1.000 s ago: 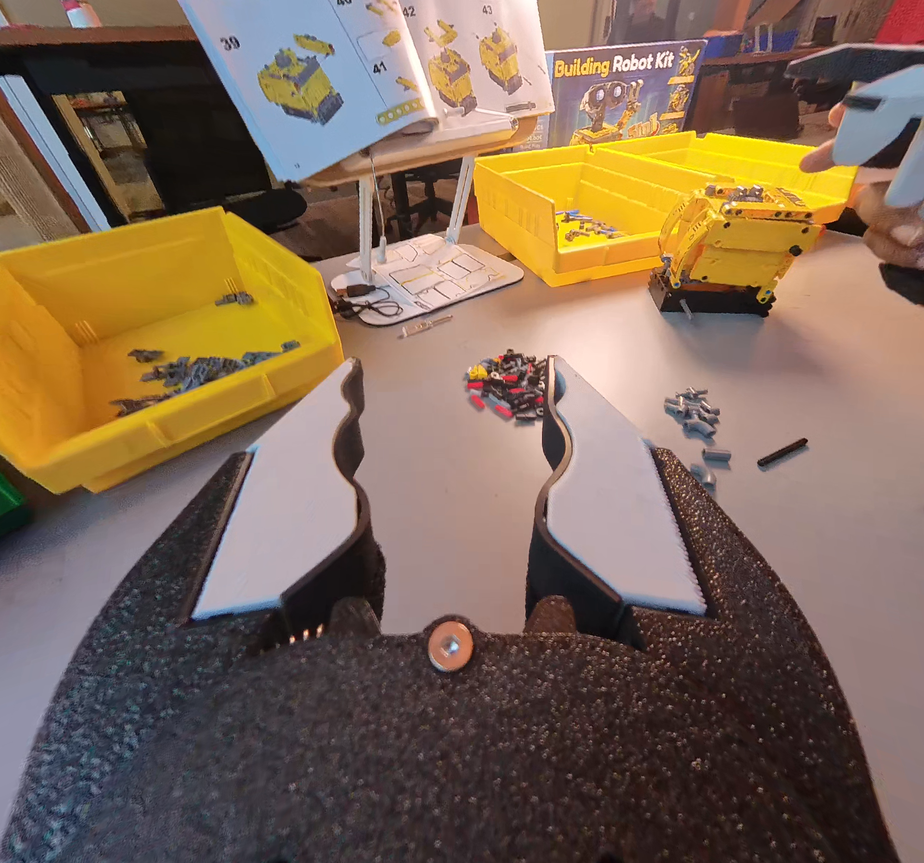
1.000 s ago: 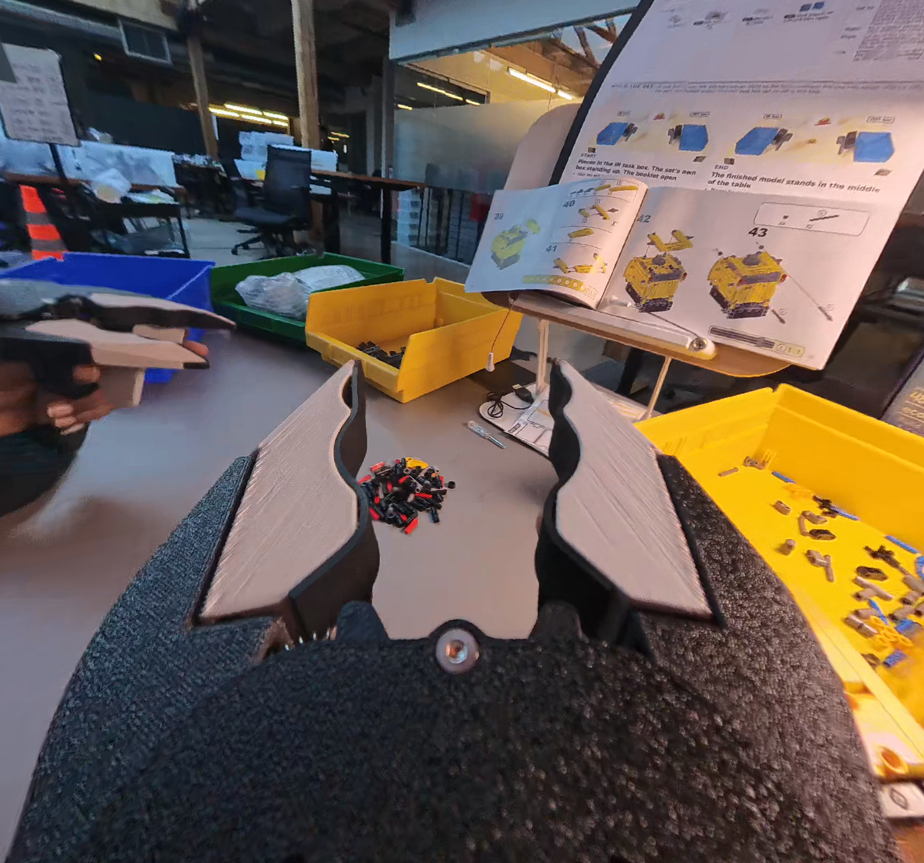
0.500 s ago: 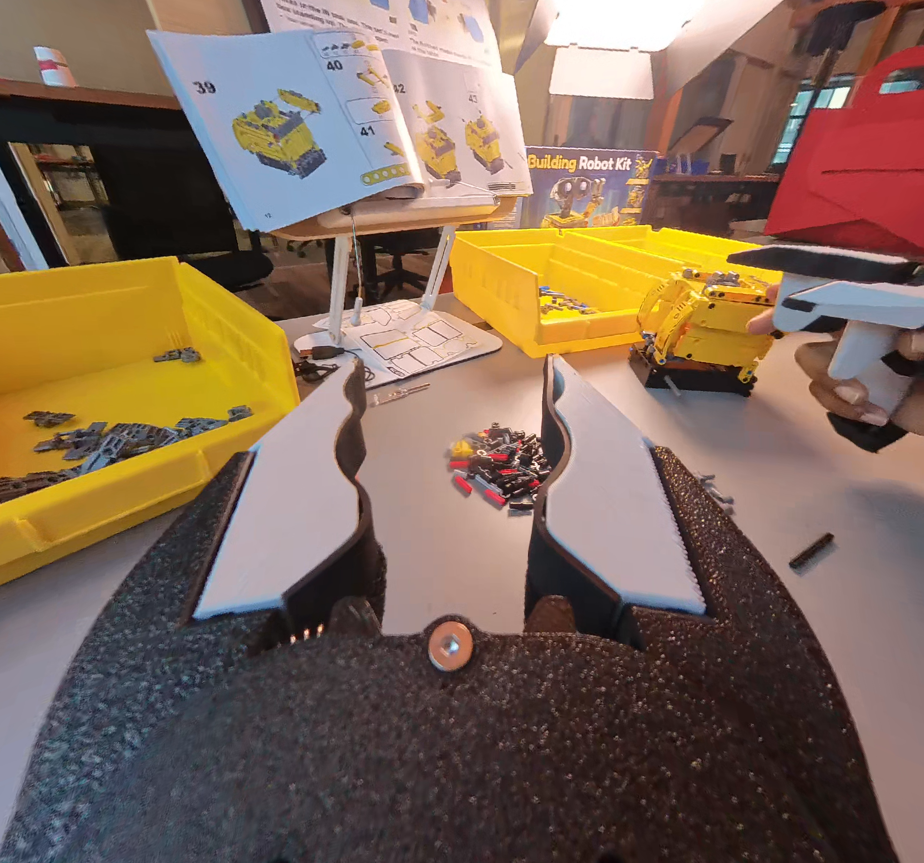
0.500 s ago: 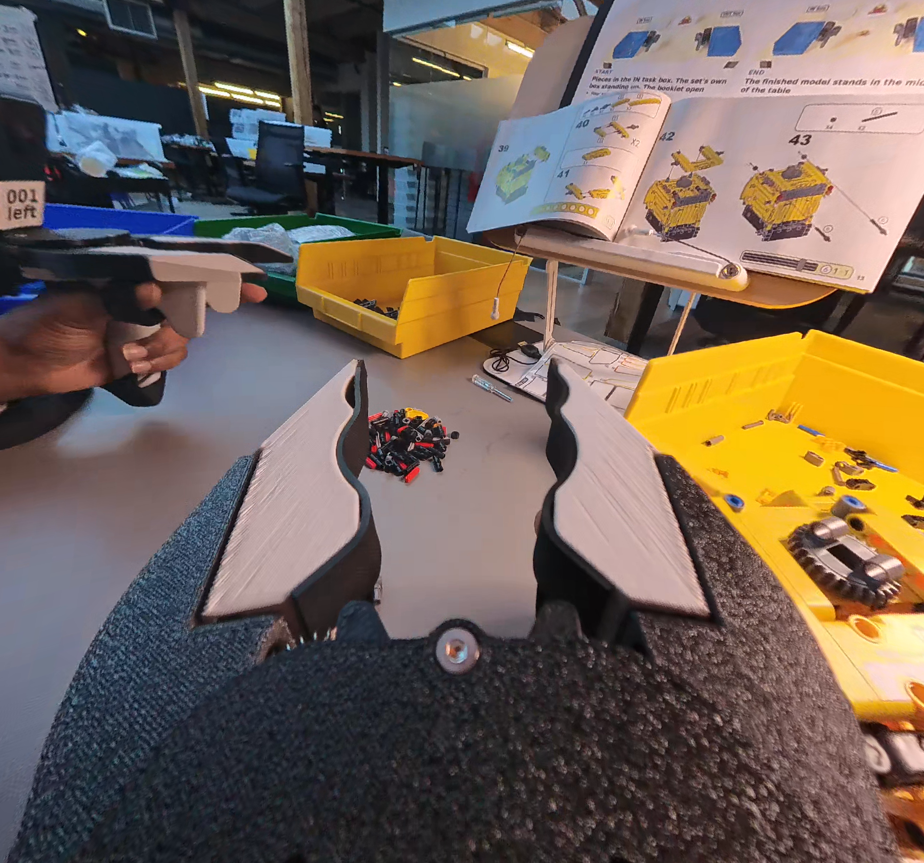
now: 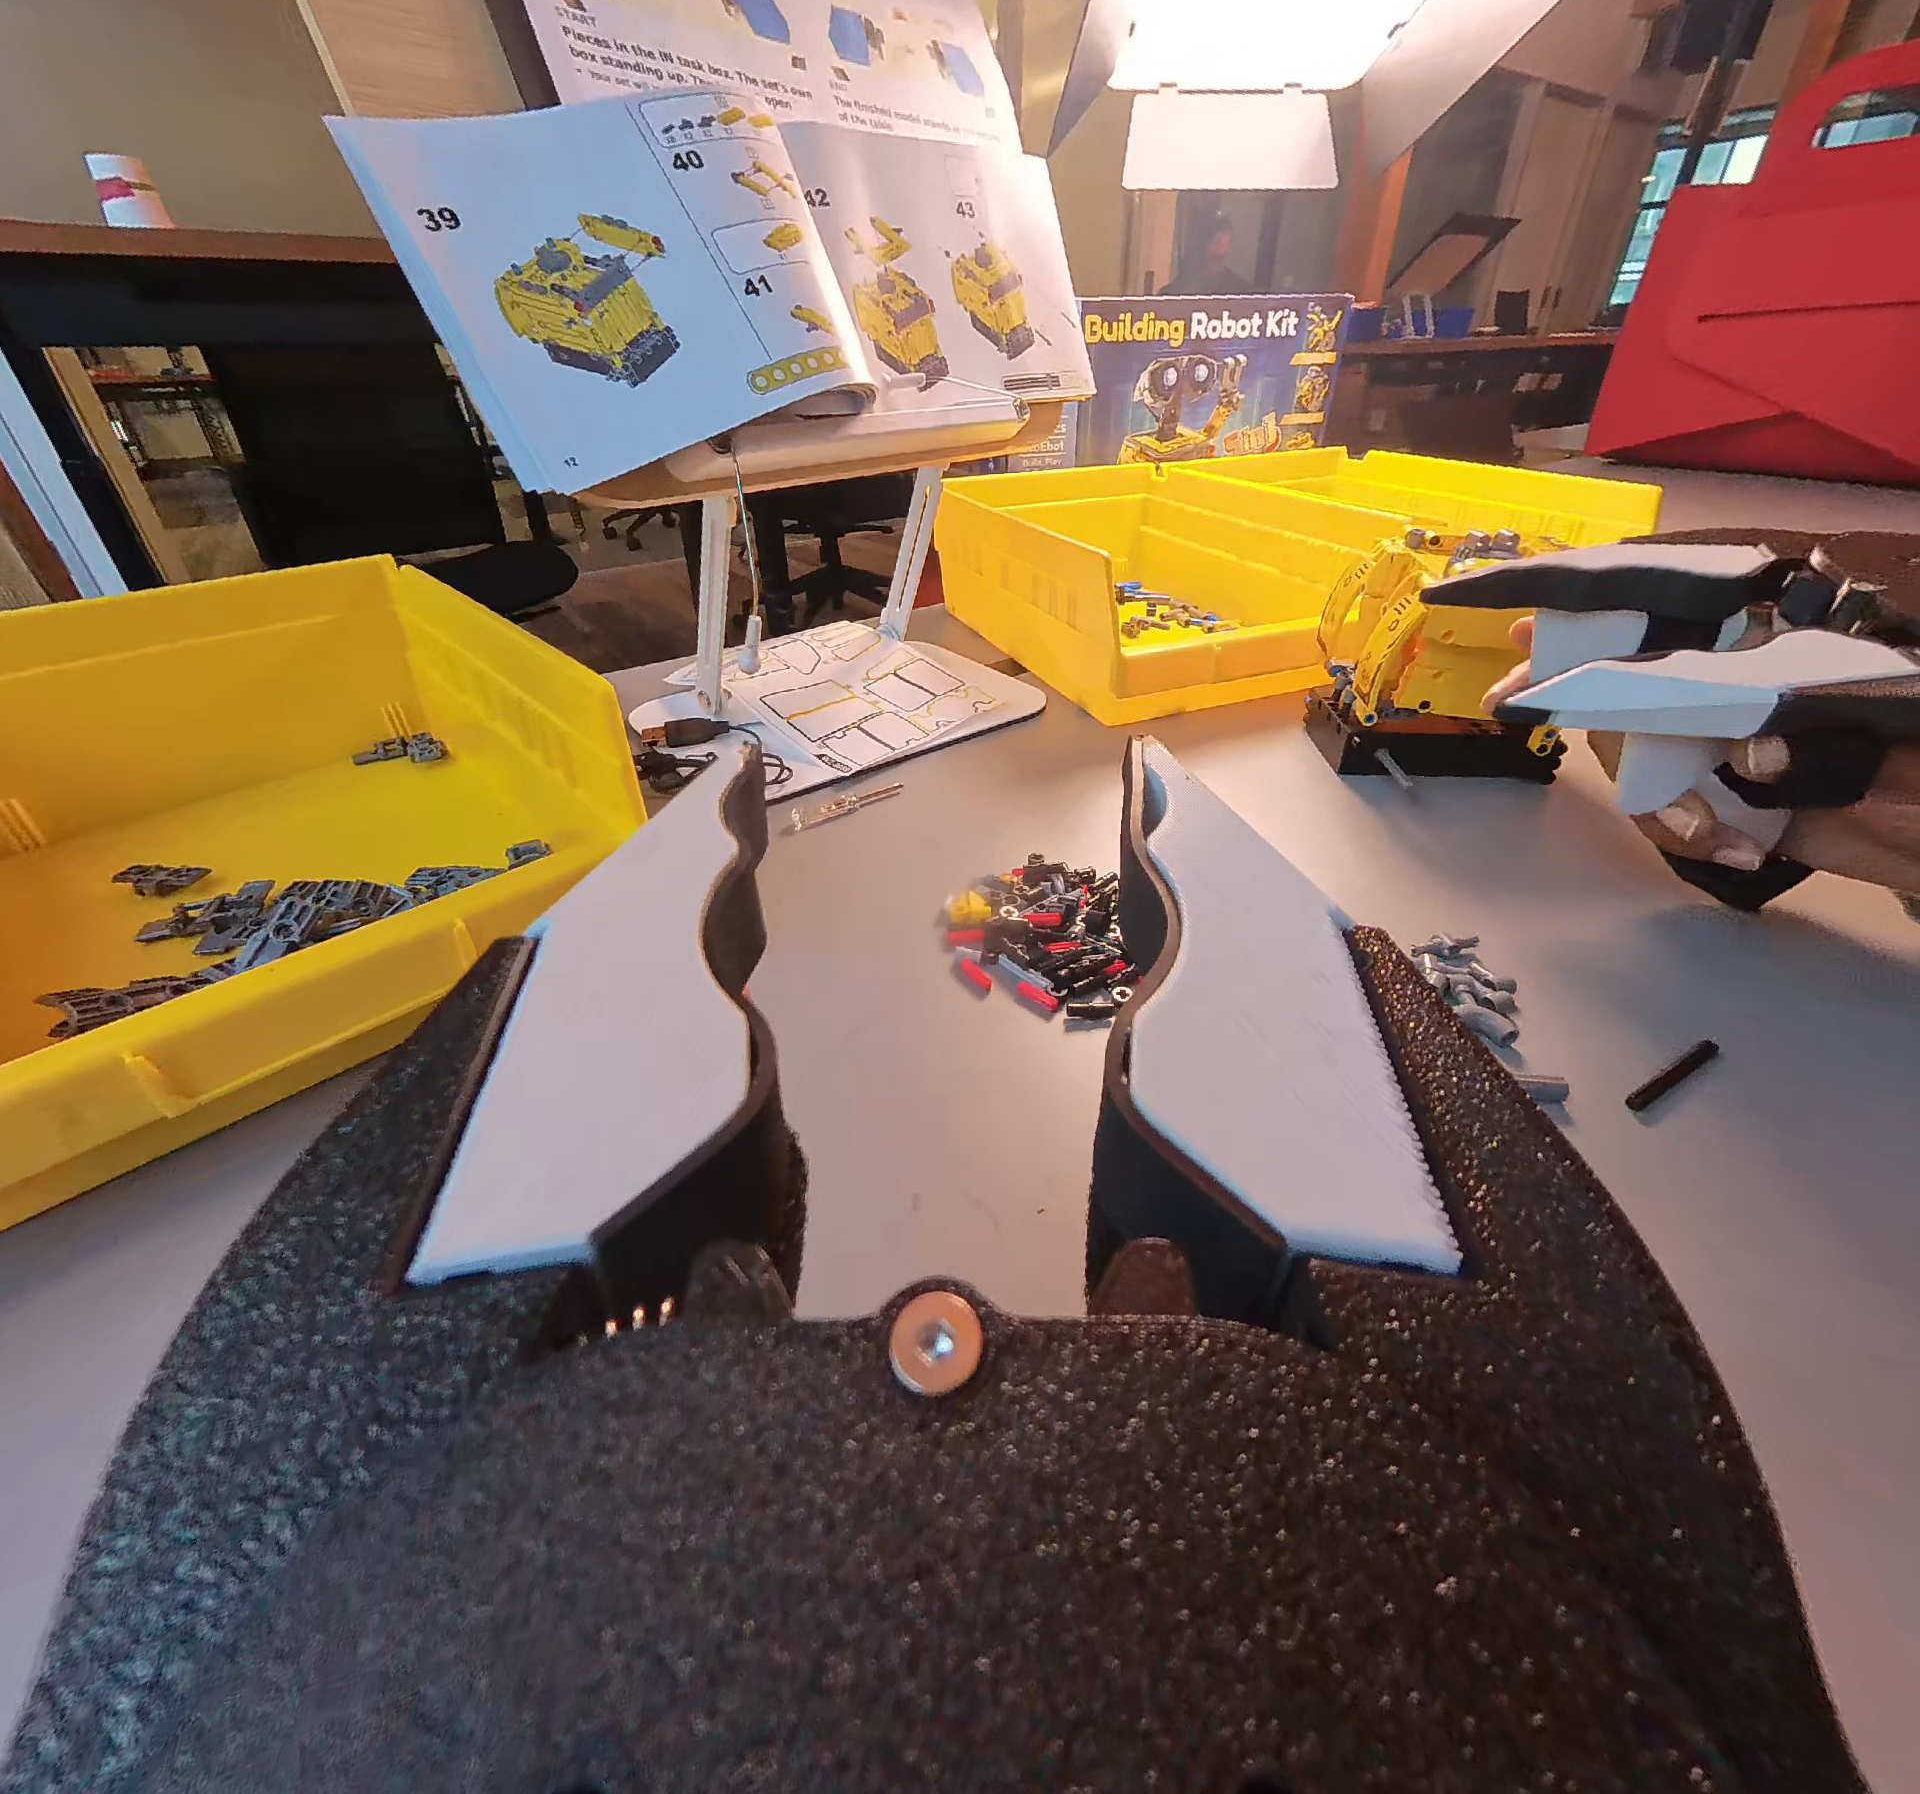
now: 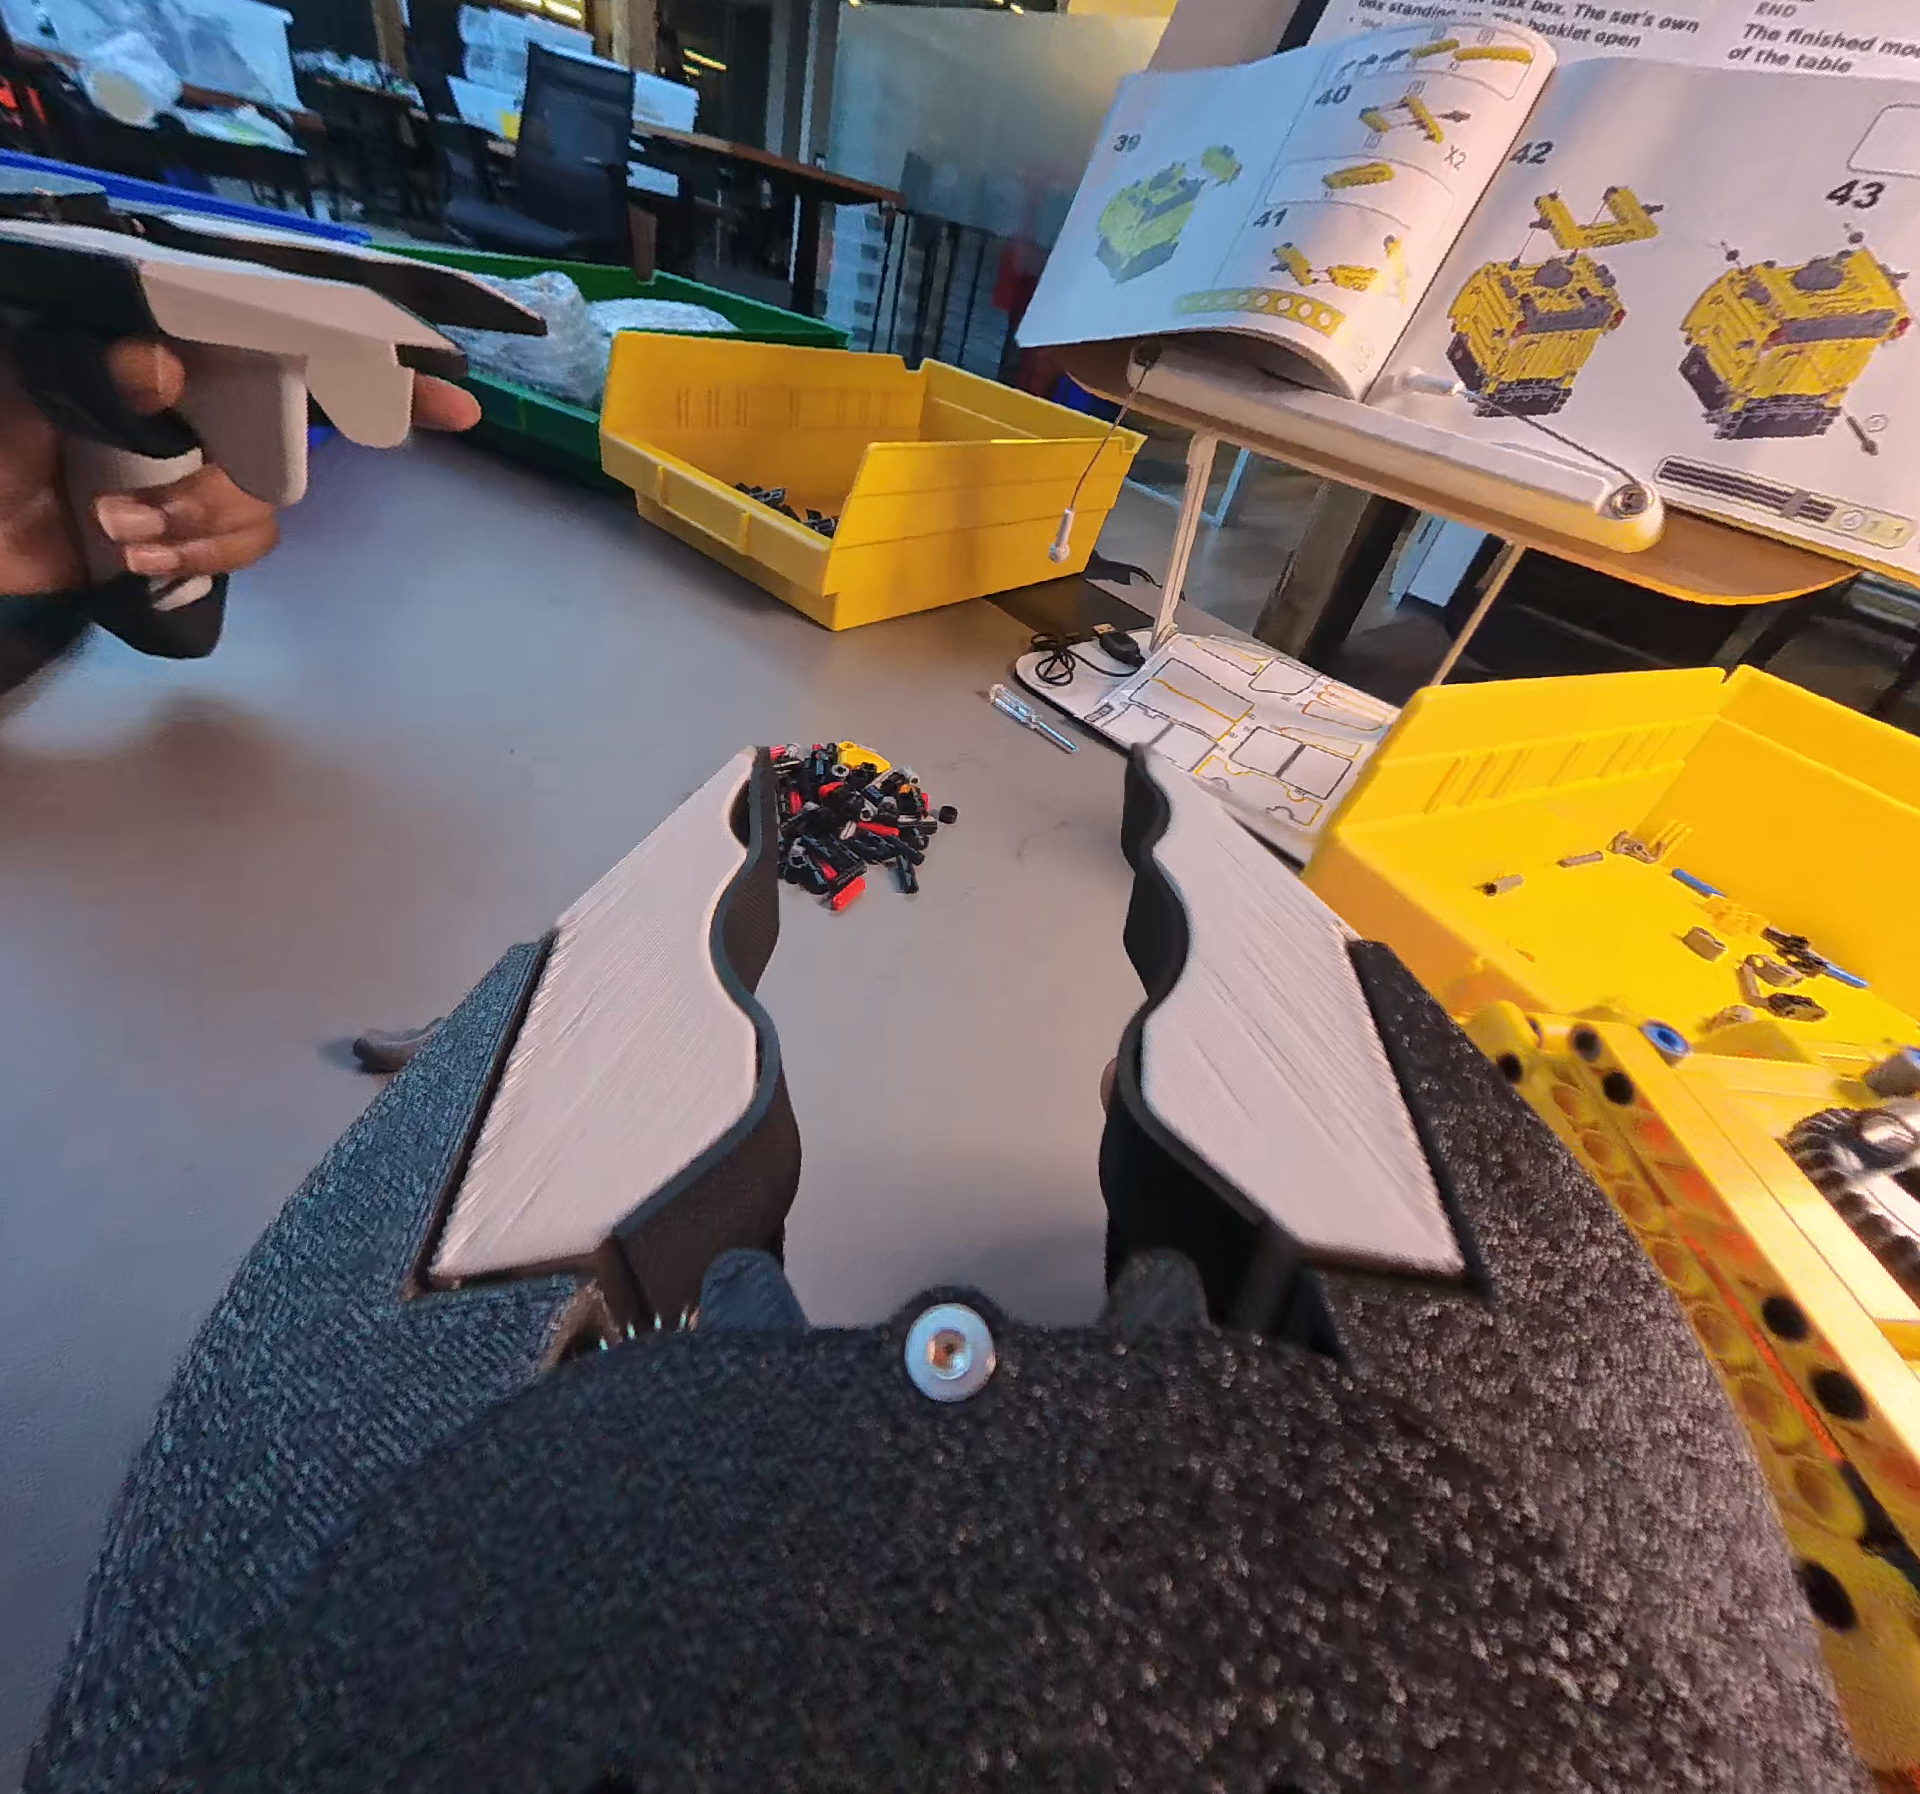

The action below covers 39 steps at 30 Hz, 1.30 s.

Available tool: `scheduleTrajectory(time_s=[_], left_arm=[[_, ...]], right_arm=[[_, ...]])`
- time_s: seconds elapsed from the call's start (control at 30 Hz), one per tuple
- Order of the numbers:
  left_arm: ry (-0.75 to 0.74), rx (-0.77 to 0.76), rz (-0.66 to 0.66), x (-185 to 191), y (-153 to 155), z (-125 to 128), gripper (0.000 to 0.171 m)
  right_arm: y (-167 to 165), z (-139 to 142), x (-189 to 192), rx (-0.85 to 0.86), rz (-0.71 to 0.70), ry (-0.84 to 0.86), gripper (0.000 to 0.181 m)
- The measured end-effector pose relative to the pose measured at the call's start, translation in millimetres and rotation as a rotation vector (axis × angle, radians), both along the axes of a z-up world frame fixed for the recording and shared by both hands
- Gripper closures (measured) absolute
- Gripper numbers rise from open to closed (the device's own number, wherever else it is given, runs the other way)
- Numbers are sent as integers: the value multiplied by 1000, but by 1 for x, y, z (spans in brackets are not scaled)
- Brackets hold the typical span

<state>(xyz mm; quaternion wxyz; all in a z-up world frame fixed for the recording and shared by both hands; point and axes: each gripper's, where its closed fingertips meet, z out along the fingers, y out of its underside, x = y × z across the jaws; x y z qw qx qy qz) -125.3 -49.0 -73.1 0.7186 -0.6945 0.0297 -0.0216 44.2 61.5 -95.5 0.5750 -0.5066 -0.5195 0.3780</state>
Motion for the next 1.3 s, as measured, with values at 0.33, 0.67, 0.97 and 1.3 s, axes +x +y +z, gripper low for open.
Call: scheduleTrajectory(time_s=[0.33, 0.67, 0.97, 1.3], left_arm=[[-10, -10, 7, -3, 0, -2, 104], [-3, -10, 10, -2, 0, -1, 103], [4, -14, 9, -2, -1, -2, 104], [22, -26, 6, -1, -1, -3, 104]], right_arm=[[8, 3, 4, -69, -17, 33, 116], [7, 2, 4, -85, -6, 34, 135], [6, -1, 4, -61, -3, 22, 181], [7, -4, 4, -83, -10, 8, 169]])
